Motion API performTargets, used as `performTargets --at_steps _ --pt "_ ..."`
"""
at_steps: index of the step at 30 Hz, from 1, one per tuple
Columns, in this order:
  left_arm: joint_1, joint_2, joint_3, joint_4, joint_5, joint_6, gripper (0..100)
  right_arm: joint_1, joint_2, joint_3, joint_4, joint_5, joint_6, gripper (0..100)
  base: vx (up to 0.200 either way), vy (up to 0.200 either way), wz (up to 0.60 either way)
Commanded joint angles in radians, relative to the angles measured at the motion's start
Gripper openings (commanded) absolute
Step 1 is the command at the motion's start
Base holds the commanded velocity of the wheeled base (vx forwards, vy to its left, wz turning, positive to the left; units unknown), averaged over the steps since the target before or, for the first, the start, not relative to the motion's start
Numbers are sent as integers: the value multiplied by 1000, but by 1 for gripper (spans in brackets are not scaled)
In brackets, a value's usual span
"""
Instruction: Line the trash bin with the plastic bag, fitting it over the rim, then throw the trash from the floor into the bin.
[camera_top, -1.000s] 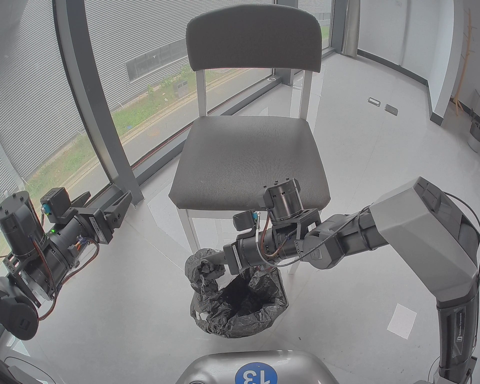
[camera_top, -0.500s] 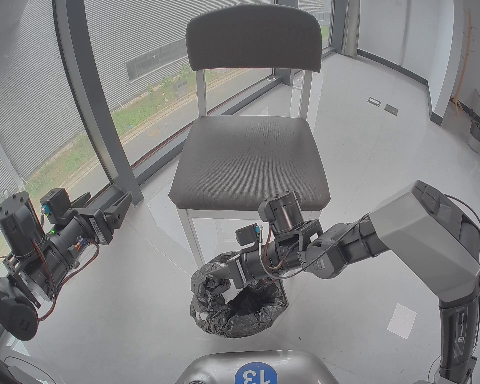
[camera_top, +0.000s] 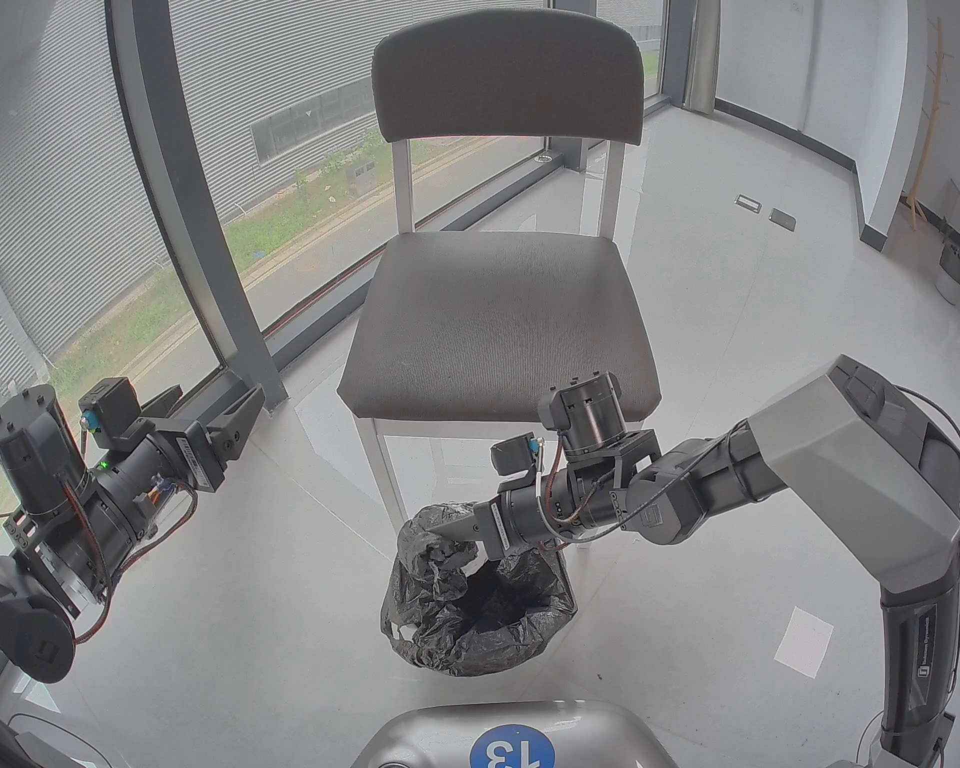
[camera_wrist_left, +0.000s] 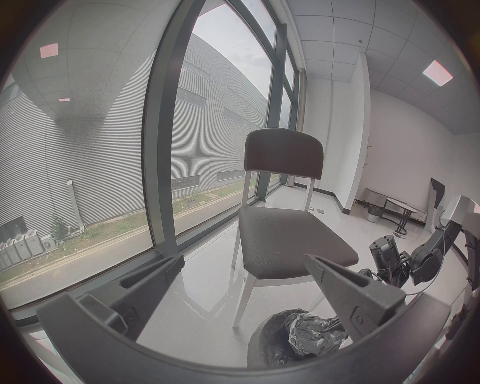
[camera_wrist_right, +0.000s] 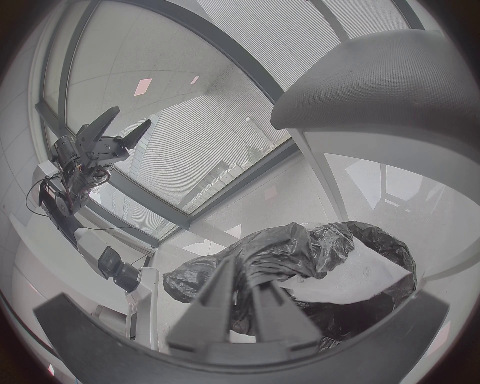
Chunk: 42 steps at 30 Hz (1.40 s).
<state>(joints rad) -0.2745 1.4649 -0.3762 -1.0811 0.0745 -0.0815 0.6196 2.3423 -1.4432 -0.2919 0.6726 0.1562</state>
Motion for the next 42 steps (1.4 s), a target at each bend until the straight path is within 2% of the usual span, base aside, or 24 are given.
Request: performTargets --at_steps 1,16,19,21,24,25,26,27,28,29,30,33,35,36,39,40,41,42 --pt "-2 2 0 0 -1 0 100 -1 14 -8 -1 1 0 100 0 0 0" --pt "0 -3 3 -2 -1 2 100 3 5 -9 -9 -2 0 100 0 0 0" --pt "1 -8 3 -2 -1 2 100 -4 -23 -9 -16 -4 -1 100 0 0 0" --pt "3 -32 -1 0 -1 2 100 -49 -98 7 -39 -18 -9 100 0 0 0" --pt "18 -58 -4 1 1 8 100 -109 -190 44 -62 -67 -86 100 0 0 0" --pt "43 -78 -6 4 -1 28 100 -161 -252 70 -79 -119 -170 100 0 0 0" --pt "43 -78 -6 4 -1 28 100 -161 -252 70 -79 -119 -170 100 0 0 0" --pt "77 -110 -6 7 -2 74 100 -228 -333 110 -107 -226 -271 100 0 0 0" --pt "84 -118 -6 10 -2 85 100 -242 -356 124 -116 -255 -288 100 0 0 0" --pt "106 -150 0 9 -1 114 100 -293 -446 184 -156 -353 -317 100 0 0 0" --pt "112 -176 2 10 -1 129 100 -317 -514 231 -188 -396 -314 100 0 0 0" --pt "116 -253 3 27 -1 157 100 -365 -660 342 -248 -415 -300 100 0 0 0" --pt "130 -391 2 144 -1 192 100 -416 -873 498 -296 -423 -273 100 0 0 0" --pt "130 -426 2 182 -1 200 100 -422 -917 529 -297 -424 -268 100 0 0 0" --pt "130 -644 -10 434 -2 224 100 -468 -1184 722 -293 -424 -254 100 0 0 0" --pt "130 -673 -15 472 -2 224 100 -475 -1221 748 -291 -424 -254 100 0 0 0" --pt "130 -795 -43 621 -1 223 100 -501 -1364 851 -285 -424 -254 100 0 0 0" --pt "130 -844 -52 681 -1 221 100 -511 -1422 892 -283 -424 -254 100 0 0 0"
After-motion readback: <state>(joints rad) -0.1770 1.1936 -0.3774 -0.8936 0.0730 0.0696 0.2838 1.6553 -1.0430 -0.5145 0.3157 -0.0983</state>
